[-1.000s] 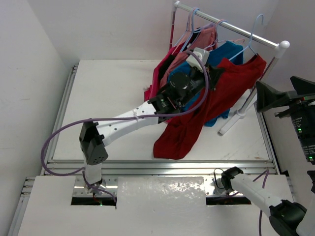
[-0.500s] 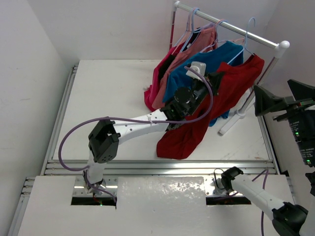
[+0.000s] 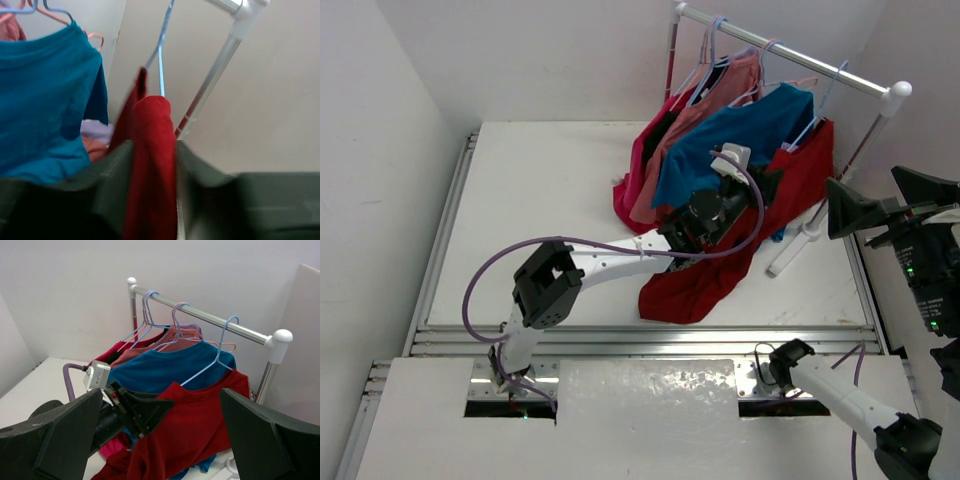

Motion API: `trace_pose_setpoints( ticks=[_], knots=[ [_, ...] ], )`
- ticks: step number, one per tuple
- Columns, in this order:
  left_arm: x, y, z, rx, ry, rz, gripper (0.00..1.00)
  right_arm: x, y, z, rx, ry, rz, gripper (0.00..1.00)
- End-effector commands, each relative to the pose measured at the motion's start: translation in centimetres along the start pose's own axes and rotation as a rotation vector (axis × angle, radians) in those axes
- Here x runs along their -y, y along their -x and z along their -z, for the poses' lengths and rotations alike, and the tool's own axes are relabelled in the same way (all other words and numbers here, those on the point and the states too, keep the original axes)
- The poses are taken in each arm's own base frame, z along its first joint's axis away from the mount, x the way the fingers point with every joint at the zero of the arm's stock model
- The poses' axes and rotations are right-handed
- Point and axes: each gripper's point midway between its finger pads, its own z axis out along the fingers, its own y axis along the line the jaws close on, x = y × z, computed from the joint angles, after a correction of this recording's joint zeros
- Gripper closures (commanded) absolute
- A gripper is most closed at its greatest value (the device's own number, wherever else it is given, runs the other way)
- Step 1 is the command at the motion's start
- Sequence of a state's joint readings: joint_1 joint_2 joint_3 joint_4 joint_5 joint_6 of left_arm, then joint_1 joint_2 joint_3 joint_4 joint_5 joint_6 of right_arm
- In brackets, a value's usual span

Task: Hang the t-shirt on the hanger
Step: Place the hanger at the clothesline.

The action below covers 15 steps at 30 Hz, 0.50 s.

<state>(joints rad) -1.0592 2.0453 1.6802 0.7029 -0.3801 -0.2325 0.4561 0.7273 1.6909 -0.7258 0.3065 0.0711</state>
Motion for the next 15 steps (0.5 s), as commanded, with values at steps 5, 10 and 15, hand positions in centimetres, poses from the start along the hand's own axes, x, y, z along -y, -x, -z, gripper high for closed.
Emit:
trace_pose_setpoints(
  ticks=[5, 10, 15],
  knots=[
    [1.5, -1.6, -1.2, -0.191, -0.039, -0.049, 0.52, -0.8, -2.9, -2.2, -0.077, -0.002, 0.017, 0.01],
    [2.0, -1.2, -1.9, -0.250, -0.058, -0.092, 0.27, -1.7, -4.7, -2.9, -0.122, 0.026, 0.003, 0.01],
    [0.9, 1.0, 0.7, -0.328, -0.002, -0.145, 0.02, -1.5, -7.3, -3.6, -0.196, -0.001, 0.021, 0.01]
  ],
)
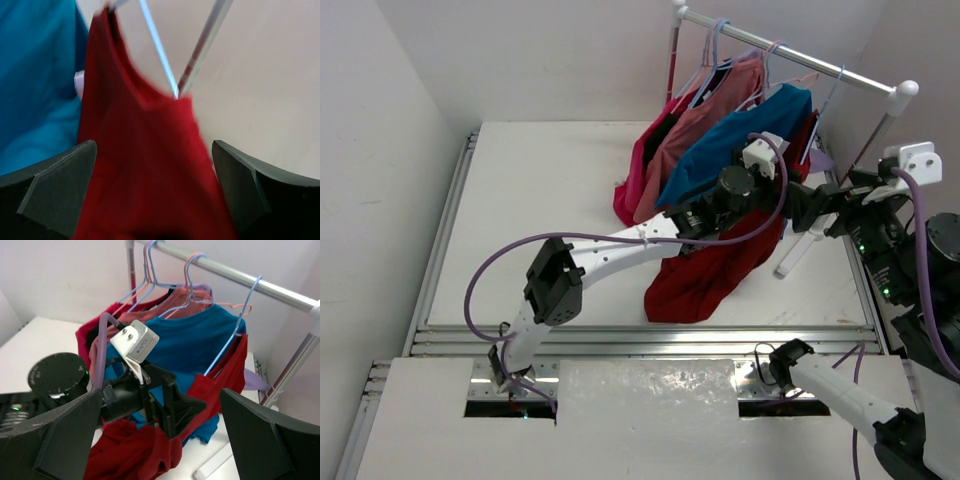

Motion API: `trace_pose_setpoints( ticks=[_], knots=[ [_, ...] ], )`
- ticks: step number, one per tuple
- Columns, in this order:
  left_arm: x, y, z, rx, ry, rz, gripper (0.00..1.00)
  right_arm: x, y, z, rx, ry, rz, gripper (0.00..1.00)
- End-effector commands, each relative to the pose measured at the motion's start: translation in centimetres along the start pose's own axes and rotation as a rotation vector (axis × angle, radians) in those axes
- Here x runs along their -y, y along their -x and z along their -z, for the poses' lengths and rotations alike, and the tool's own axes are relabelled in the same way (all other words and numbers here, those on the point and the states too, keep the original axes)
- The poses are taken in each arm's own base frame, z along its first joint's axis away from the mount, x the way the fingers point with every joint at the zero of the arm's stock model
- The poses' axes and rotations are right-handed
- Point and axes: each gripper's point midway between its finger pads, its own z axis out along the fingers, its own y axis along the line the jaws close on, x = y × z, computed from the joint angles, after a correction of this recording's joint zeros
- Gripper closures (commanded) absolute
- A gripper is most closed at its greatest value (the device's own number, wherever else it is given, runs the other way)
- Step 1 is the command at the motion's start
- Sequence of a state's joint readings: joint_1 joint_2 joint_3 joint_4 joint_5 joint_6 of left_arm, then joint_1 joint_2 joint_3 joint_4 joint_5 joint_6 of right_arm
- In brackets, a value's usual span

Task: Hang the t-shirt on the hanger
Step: Place the hanger at the clothesline, then reset both arms

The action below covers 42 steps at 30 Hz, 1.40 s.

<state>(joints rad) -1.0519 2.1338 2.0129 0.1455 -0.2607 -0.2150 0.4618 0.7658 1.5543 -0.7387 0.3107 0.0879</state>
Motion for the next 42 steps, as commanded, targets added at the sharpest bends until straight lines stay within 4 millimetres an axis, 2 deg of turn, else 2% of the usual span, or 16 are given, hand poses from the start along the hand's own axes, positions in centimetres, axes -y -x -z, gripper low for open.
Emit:
trace_pose_setpoints(
  ticks=[1, 2, 4, 6, 7, 8, 10, 11, 18, 20, 21, 23, 26, 32, 36, 42],
  knots=[
    [-1.0, 4.4, 3.7, -0.016, 0.047, -0.025, 0.02, -0.2, -0.9, -0.8, -0.022, -0.011, -0.018, 0.01],
    [-1.1, 6.3, 5.2, 0.010, 0.054, -0.016, 0.02, -0.4, -1.1, -0.7, -0.023, 0.000, -0.024, 0.01],
    [-3.1, 4.6, 6.8, -0.026, 0.104, -0.018, 0.02, -0.7, -2.1, -1.0, -0.039, 0.006, -0.042, 0.01],
    [-4.1, 6.9, 9.5, 0.007, 0.153, 0.028, 0.01, -1.0, -2.9, -1.1, -0.051, 0.008, -0.063, 0.01],
    [-5.7, 5.2, 10.7, -0.022, 0.206, 0.021, 0.01, -1.2, -4.2, -1.5, -0.078, 0.008, -0.064, 0.01],
    [-5.9, 7.9, 13.0, 0.033, 0.209, 0.044, 0.01, -1.4, -5.1, -1.7, -0.096, 0.008, -0.076, 0.01],
    [-7.4, 6.9, 15.4, 0.039, 0.237, 0.064, 0.01, -1.9, -7.6, -2.5, -0.133, 0.013, -0.082, 0.01],
    [-7.1, 9.3, 17.5, 0.092, 0.215, 0.093, 0.01, -2.1, -8.5, -2.8, -0.148, 0.013, -0.085, 0.01],
    [-9.4, 9.0, 25.8, 0.052, 0.247, 0.117, 0.01, -3.4, -14.3, -5.3, -0.260, -0.008, -0.151, 0.01],
    [-13.0, 9.4, 29.5, 0.085, 0.412, 0.127, 0.01, -3.9, -15.3, -5.3, -0.289, -0.005, -0.201, 0.01],
    [-15.2, 7.2, 31.2, 0.043, 0.519, 0.128, 0.01, -3.9, -15.7, -5.3, -0.293, -0.010, -0.199, 0.01],
    [-20.2, 6.3, 36.0, 0.053, 0.760, 0.110, 0.01, -4.0, -17.7, -5.0, -0.308, -0.009, -0.198, 0.01],
    [-24.9, 5.4, 40.3, 0.033, 0.955, 0.113, 0.01, -4.4, -20.4, -4.0, -0.363, -0.002, -0.226, 0.01],
    [-27.0, 1.8, 44.5, -0.112, 1.027, 0.004, 0.01, -5.0, -21.1, -0.1, -0.362, 0.093, -0.253, 0.01],
    [-28.3, 1.5, 46.5, -0.086, 1.099, -0.058, 0.00, -0.6, -21.4, 3.0, -0.414, -0.079, -0.140, 0.01],
    [-28.3, 0.8, 46.8, -0.011, 1.079, 0.053, 0.00, 1.4, -23.4, 5.1, -0.478, -0.140, -0.041, 0.01]
  ],
)
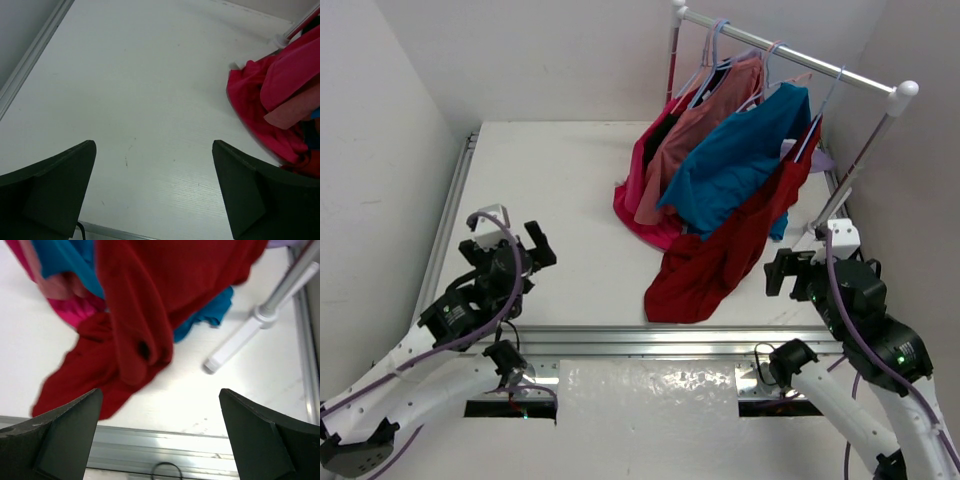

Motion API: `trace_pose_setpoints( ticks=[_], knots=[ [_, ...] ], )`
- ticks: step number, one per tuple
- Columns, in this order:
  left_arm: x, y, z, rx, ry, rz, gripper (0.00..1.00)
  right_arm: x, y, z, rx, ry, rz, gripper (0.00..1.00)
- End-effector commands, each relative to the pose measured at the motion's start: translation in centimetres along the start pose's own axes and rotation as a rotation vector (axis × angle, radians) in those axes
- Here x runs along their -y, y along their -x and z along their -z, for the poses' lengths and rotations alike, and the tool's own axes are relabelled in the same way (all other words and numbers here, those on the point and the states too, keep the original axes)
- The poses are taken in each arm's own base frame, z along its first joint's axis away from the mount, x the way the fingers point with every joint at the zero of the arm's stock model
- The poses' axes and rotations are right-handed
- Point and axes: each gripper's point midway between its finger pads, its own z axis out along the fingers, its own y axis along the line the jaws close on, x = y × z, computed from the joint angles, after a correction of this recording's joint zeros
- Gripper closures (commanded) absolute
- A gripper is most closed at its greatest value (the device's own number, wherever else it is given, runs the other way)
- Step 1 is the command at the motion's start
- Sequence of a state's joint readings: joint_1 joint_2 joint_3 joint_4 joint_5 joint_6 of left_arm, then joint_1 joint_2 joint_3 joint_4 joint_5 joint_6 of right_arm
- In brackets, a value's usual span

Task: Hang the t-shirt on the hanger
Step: Reset both arms

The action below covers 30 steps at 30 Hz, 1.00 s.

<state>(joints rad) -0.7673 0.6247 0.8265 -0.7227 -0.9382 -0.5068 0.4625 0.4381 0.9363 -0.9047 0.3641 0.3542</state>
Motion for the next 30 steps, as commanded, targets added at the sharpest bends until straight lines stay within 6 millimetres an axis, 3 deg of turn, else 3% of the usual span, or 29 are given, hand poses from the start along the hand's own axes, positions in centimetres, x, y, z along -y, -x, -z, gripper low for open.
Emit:
trace_pose_setpoints(
  ticks=[1, 6, 10, 30],
  knots=[
    [-0.9, 0.1, -0.2, 0.030, 0.029, 0.072, 0.00, 2.3, -1.6, 0.7, -0.024, -0.088, 0.076, 0.01],
    [-3.2, 0.5, -0.2, 0.079, 0.154, 0.123, 0.00, 3.2, -1.9, 0.0, 0.054, -0.125, 0.091, 0.01],
    [-3.8, -0.1, -0.2, 0.090, 0.171, 0.149, 0.00, 3.6, -2.1, -0.4, 0.048, -0.159, 0.090, 0.01],
    [-3.2, -0.9, -0.3, 0.076, 0.114, 0.151, 0.00, 4.5, -2.0, -0.4, 0.045, -0.219, 0.099, 0.01]
  ],
)
